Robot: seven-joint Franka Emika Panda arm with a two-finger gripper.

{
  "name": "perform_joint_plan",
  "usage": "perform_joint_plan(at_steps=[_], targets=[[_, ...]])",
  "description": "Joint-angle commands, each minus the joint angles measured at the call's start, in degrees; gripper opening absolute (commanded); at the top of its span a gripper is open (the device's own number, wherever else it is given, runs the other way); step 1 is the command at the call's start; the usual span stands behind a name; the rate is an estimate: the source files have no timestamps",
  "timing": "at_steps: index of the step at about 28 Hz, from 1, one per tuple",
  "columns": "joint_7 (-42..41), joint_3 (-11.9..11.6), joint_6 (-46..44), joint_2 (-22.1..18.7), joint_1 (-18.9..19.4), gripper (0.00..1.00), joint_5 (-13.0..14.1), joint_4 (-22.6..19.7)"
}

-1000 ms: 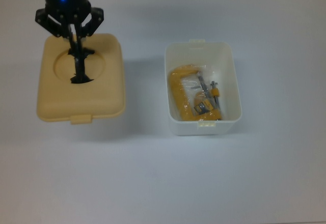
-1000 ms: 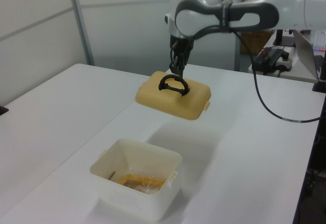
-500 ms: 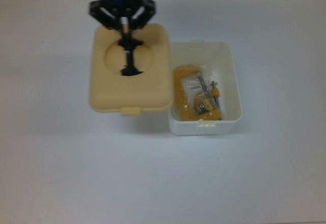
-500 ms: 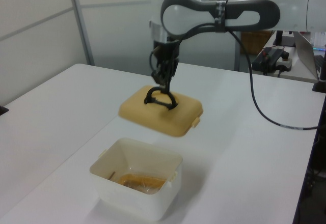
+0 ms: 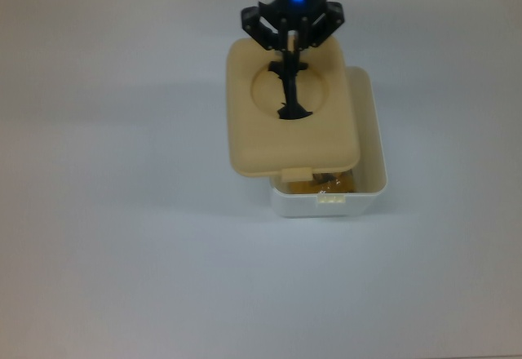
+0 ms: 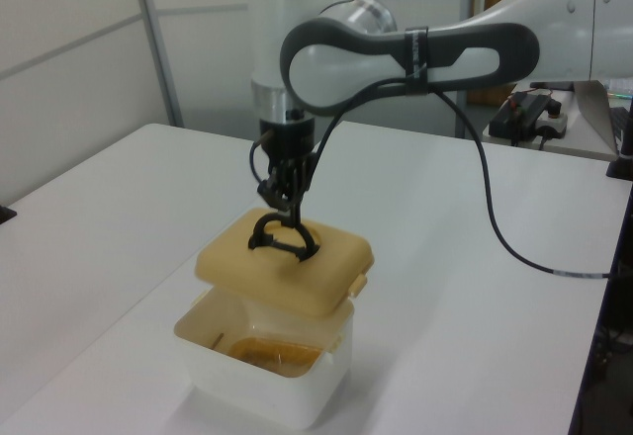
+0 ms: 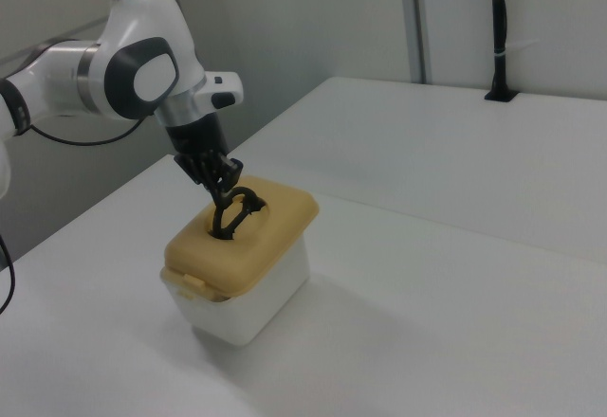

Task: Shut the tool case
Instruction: 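Lower the tan lid onto the white case and press it down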

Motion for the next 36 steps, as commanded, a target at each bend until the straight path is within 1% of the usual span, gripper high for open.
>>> perform_joint_plan(at_steps=[1,3,5,7,9,16,24,30,31,32,36], targets=[[2.94,0.19,-0.73,1.91,2.14,0.0,-0.39,0.6],[3.2,0.19,-0.73,2.7,2.75,0.0,-0.39,0.6],[3.99,0.19,-0.65,3.58,4.06,0.0,-0.74,0.6],[4.52,0.19,-0.56,4.02,4.51,0.0,-1.35,0.6],[4.87,0.19,-0.56,4.11,4.69,0.0,-1.97,0.6],[7.16,0.19,2.78,4.11,4.69,0.0,-1.97,0.42],[8.3,0.19,4.27,4.11,4.86,0.0,-1.97,0.16],[9.36,0.19,4.89,4.99,5.57,0.0,-2.76,0.16],[9.36,0.19,4.89,5.17,5.57,0.1,-2.85,0.16],[9.27,0.19,4.89,5.25,5.57,0.17,-2.94,0.16],[9.1,0.19,4.89,5.52,5.57,0.2,-3.29,0.16]])
